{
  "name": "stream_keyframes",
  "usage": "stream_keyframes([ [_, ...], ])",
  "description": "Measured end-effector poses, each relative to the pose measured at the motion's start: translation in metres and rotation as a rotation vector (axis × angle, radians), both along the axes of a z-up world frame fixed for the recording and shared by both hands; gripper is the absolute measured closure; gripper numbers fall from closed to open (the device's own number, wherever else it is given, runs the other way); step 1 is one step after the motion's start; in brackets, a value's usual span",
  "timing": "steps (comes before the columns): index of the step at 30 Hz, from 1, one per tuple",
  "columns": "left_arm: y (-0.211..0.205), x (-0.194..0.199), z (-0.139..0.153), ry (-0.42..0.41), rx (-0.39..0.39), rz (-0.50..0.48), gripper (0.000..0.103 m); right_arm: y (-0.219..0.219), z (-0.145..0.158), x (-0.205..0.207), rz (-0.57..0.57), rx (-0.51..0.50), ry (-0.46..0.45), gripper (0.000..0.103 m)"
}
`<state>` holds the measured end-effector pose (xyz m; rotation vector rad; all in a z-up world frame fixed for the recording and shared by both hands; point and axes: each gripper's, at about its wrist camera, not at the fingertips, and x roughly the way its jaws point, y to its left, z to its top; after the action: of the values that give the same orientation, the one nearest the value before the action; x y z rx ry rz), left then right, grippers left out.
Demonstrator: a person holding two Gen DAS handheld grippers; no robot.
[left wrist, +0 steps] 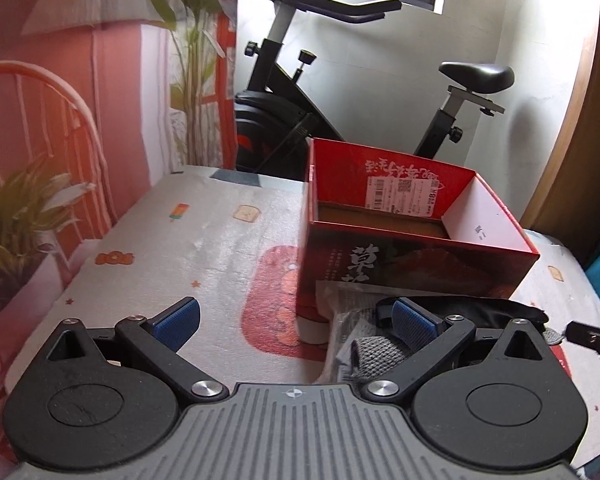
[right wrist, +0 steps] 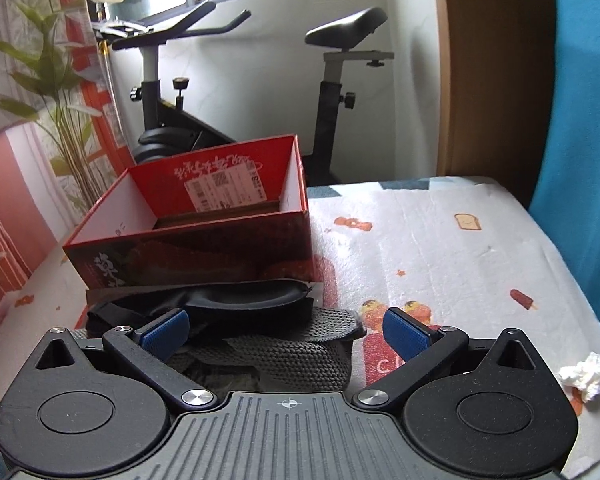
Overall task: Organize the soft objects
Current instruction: 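Lower the right tool toward the black padded strap beside the red box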
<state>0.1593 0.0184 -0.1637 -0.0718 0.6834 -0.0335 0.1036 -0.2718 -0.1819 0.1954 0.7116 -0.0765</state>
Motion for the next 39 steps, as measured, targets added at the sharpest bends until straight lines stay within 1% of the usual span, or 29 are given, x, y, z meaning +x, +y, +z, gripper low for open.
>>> stream_keyframes([
  [3, -0.002, 0.014, -0.006, 0.025, -0.042, -0.030, 0.002, -0.001, -0.009, 0.012, 0.021, 0.013, 0.013, 0.002],
  [5, -0.006, 0.022, -0.008, 0.037, -0.060, -0.046, 0.003, -0.002, -0.013, 0.020, 0.031, 0.023, 0.013, 0.008],
  [6, -0.008, 0.025, -0.009, 0.042, -0.060, -0.052, 0.005, -0.003, -0.015, 0.025, 0.035, 0.030, 0.013, 0.011],
  [9, -0.017, 0.036, -0.007, 0.056, -0.053, -0.076, 0.006, -0.006, -0.017, 0.038, 0.030, 0.054, 0.020, 0.014],
  [12, -0.023, 0.049, 0.003, 0.052, -0.052, -0.103, 0.006, -0.012, -0.012, 0.050, 0.035, 0.093, 0.029, 0.020],
  [15, -0.028, 0.064, 0.023, 0.027, -0.039, -0.117, 0.007, -0.021, 0.005, 0.063, 0.043, 0.118, 0.023, 0.021],
  [17, -0.031, 0.074, 0.038, 0.010, -0.038, -0.125, 0.009, -0.028, 0.022, 0.073, 0.051, 0.112, 0.015, 0.021],
  [19, -0.033, 0.082, 0.052, -0.003, -0.039, -0.141, 0.011, -0.032, 0.038, 0.084, 0.061, 0.085, 0.012, 0.024],
  [22, -0.036, 0.092, 0.071, -0.019, -0.038, -0.172, 0.013, -0.035, 0.065, 0.100, 0.087, 0.047, 0.009, 0.024],
  [25, -0.038, 0.097, 0.081, -0.039, -0.034, -0.182, 0.016, -0.036, 0.086, 0.114, 0.107, 0.011, -0.001, 0.024],
  [28, -0.042, 0.102, 0.072, -0.033, -0.042, -0.201, 0.016, -0.034, 0.092, 0.124, 0.123, -0.010, -0.018, 0.024],
  [29, -0.042, 0.105, 0.065, -0.018, -0.050, -0.207, 0.017, -0.033, 0.088, 0.127, 0.127, -0.002, -0.018, 0.024],
  [30, -0.041, 0.108, 0.057, 0.005, -0.063, -0.210, 0.020, -0.034, 0.084, 0.130, 0.130, 0.013, -0.017, 0.025],
  [31, -0.041, 0.111, 0.046, 0.032, -0.079, -0.212, 0.022, -0.035, 0.076, 0.132, 0.130, 0.039, -0.012, 0.026],
  [33, -0.041, 0.116, 0.023, 0.096, -0.125, -0.213, 0.032, -0.036, 0.056, 0.135, 0.127, 0.081, 0.004, 0.032],
  [35, -0.039, 0.120, 0.000, 0.156, -0.168, -0.206, 0.036, -0.034, 0.032, 0.134, 0.113, 0.114, 0.036, 0.034],
  [37, -0.038, 0.125, -0.019, 0.208, -0.208, -0.200, 0.036, -0.031, 0.007, 0.131, 0.100, 0.148, 0.072, 0.038],
  [39, -0.036, 0.128, -0.034, 0.248, -0.246, -0.198, 0.037, -0.029, -0.017, 0.127, 0.079, 0.163, 0.116, 0.038],
])
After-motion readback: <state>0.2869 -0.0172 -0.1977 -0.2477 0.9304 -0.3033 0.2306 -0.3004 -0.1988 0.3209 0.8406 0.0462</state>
